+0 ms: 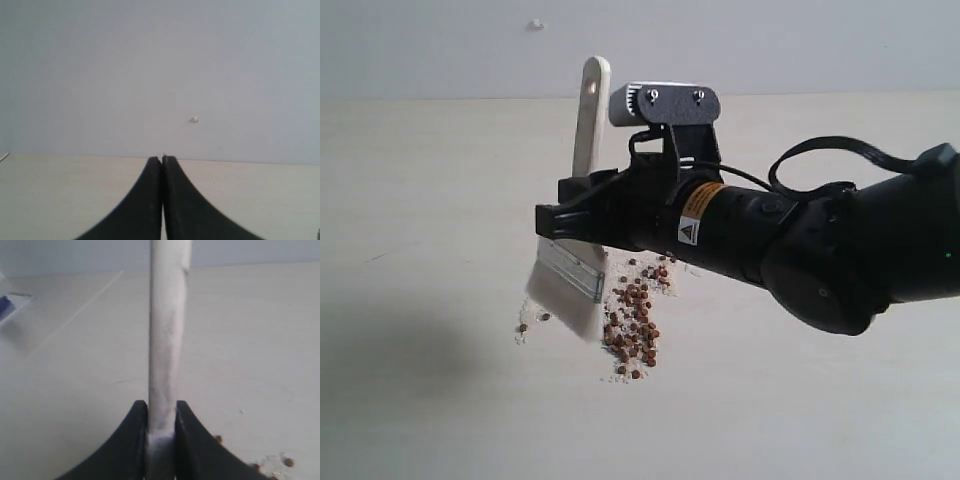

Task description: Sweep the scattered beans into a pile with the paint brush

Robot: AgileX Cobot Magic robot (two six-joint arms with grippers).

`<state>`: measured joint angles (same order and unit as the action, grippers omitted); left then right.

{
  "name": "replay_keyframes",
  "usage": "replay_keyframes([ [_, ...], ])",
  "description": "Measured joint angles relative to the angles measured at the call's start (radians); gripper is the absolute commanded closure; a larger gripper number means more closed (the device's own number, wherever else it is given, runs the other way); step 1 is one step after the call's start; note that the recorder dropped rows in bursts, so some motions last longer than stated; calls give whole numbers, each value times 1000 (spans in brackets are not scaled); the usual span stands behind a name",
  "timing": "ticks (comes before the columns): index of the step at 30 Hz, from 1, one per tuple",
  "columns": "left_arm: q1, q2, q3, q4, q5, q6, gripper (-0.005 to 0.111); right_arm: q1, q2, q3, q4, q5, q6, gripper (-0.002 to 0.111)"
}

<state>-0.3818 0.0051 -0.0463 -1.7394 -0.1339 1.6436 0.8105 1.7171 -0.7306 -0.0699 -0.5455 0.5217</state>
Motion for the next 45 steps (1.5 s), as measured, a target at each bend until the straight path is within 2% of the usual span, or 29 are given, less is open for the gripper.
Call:
replay_keyframes([
  [4,0,0,0,0,0,0,107,62,-25,-4,-9,-29,40,108],
  [7,0,0,0,0,0,0,107,120,-2,-25,86,-37,-21,108],
  [11,0,0,0,0,0,0,107,182,86,-97,382,-41,-231,108],
  [12,0,0,0,0,0,0,107,201,142,-142,530,-45,-317,108],
  [14,0,0,0,0,0,0,107,220,211,-212,669,-42,-386,108],
  [17,0,0,0,0,0,0,107,235,289,-304,769,-8,-446,108],
  [19,0,0,0,0,0,0,107,241,319,-359,872,47,-553,108],
  [25,0,0,0,0,0,0,107,241,324,-375,1254,59,-942,108],
  [28,0,0,0,0,0,0,107,241,322,-379,1427,-11,-1128,108],
  [35,0,0,0,0,0,0,107,241,309,-379,1569,-90,-1296,108],
  [40,0,0,0,0,0,0,107,267,275,-379,1581,-102,-1311,108],
  [45,0,0,0,0,0,0,107,325,200,-379,1544,-190,-1313,108],
])
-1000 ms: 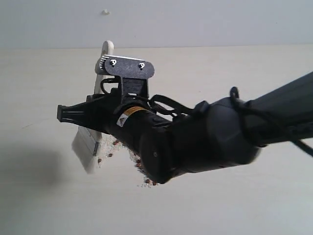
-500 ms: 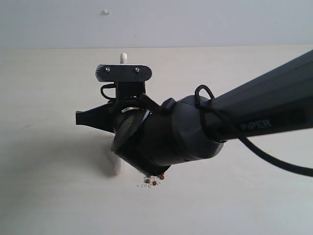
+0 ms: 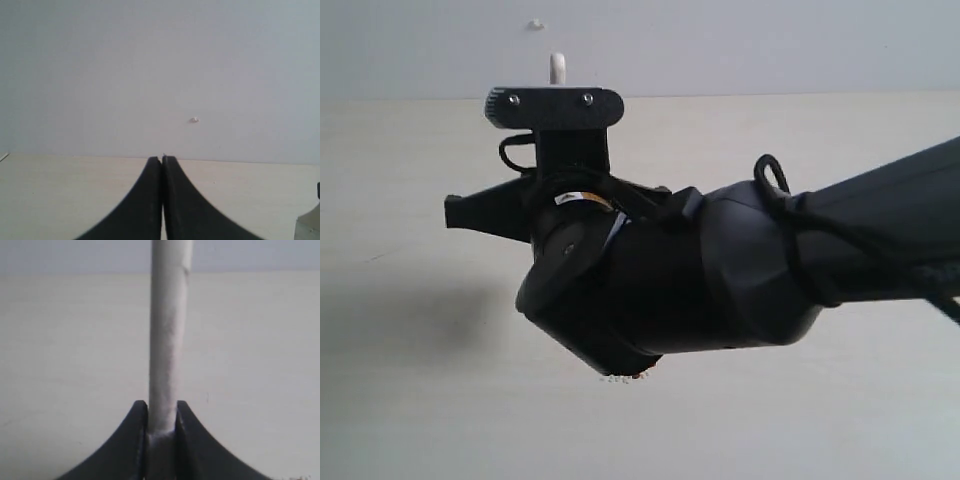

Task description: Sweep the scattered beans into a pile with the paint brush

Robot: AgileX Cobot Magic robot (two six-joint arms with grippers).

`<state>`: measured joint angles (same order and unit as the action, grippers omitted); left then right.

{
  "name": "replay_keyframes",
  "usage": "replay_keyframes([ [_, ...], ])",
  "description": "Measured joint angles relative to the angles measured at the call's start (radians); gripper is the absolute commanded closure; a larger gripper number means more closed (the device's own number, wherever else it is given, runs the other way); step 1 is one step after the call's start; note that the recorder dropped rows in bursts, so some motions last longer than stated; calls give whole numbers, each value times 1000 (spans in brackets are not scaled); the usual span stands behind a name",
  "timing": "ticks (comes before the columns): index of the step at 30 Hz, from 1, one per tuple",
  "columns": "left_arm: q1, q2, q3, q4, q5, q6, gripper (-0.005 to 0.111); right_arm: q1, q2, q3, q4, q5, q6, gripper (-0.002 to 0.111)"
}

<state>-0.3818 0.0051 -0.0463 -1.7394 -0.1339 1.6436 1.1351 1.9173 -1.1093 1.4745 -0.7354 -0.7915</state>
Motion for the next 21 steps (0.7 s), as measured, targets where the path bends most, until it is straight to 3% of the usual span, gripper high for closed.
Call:
replay_keyframes([
  [12,0,0,0,0,0,0,107,6,135,-136,-196,-41,232,108],
  [21,0,0,0,0,0,0,107,-51,273,-270,-82,-31,239,108],
])
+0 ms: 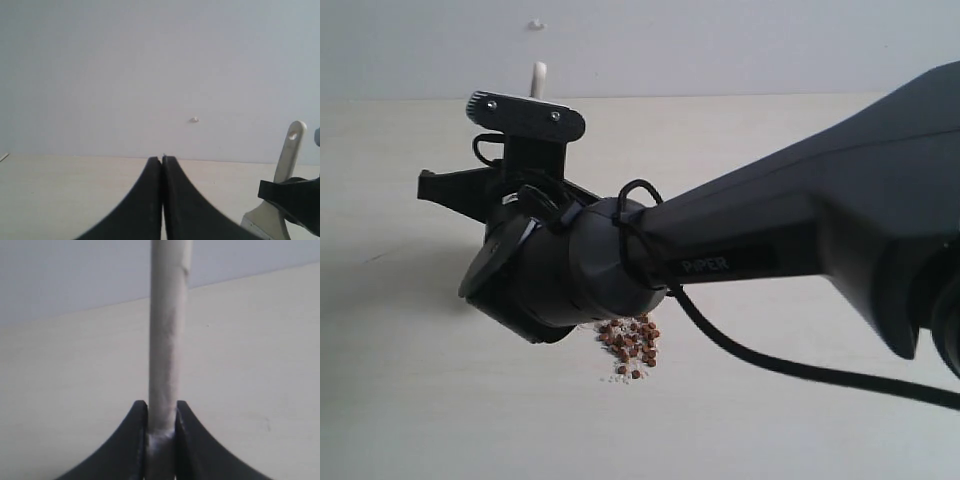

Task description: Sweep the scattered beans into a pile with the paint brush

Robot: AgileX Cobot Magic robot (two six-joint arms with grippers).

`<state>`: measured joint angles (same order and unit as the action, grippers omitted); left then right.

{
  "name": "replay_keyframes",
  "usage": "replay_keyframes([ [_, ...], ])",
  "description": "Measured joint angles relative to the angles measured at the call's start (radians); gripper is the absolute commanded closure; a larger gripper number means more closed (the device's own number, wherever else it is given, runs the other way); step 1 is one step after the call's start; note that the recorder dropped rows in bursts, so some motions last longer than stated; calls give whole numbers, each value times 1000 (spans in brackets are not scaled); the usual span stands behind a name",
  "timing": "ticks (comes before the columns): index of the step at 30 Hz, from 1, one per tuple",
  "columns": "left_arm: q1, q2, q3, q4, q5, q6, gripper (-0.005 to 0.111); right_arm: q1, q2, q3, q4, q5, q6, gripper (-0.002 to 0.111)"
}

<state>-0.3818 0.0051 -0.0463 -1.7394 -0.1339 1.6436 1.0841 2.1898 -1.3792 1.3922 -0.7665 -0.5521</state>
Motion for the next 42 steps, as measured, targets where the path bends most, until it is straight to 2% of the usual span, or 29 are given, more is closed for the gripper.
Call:
replay_keyframes([
  [9,-11,0,0,0,0,0,107,-23,15,-5,203,-31,-179,108],
  [15,-11,0,0,0,0,0,107,-23,15,-7,322,-136,-298,108],
  [28,-11,0,0,0,0,0,107,-23,-31,-7,359,-215,-410,108],
  [37,-11,0,0,0,0,0,107,7,-70,-7,365,-117,-418,108],
  [42,-11,0,0,0,0,0,107,26,-70,-7,367,-47,-543,108],
])
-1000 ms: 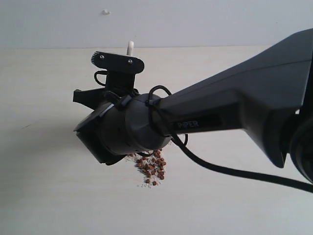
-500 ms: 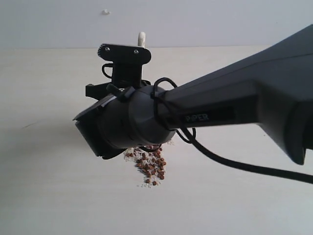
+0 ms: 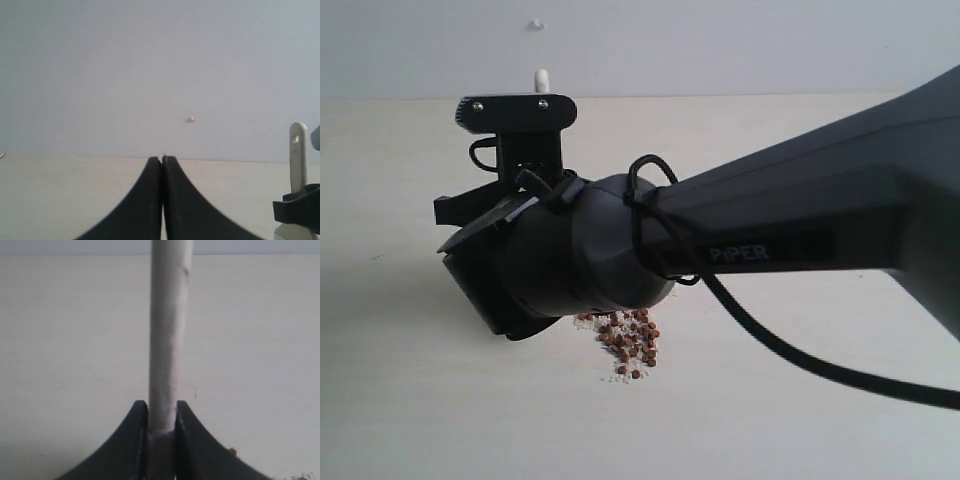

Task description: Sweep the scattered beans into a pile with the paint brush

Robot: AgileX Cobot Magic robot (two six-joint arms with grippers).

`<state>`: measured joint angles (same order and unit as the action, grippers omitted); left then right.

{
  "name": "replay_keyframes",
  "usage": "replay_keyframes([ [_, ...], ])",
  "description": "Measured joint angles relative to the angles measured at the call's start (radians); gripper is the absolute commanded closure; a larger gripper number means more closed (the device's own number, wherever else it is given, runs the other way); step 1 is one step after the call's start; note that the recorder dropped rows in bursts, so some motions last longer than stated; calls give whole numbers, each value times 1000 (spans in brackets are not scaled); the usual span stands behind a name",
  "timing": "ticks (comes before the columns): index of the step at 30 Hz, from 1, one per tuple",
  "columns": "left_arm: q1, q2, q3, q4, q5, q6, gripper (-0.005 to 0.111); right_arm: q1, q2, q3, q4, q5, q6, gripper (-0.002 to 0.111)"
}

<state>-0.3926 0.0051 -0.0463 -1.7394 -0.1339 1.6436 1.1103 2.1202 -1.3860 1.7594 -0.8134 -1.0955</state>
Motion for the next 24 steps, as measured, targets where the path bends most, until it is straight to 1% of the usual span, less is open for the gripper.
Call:
replay_keyframes([
  [5,0,0,0,0,0,0,107,0,0,0,0,19,-146,108],
  [8,0,0,0,0,0,0,107,0,0,9,0,25,-173,108],
  [12,0,0,0,0,0,0,107,0,0,14,-2,54,-166,108],
  [17,0,0,0,0,0,0,107,11,0,14,-2,112,-74,108],
  [24,0,0,0,0,0,2,107,13,0,32,-2,33,-59,108],
])
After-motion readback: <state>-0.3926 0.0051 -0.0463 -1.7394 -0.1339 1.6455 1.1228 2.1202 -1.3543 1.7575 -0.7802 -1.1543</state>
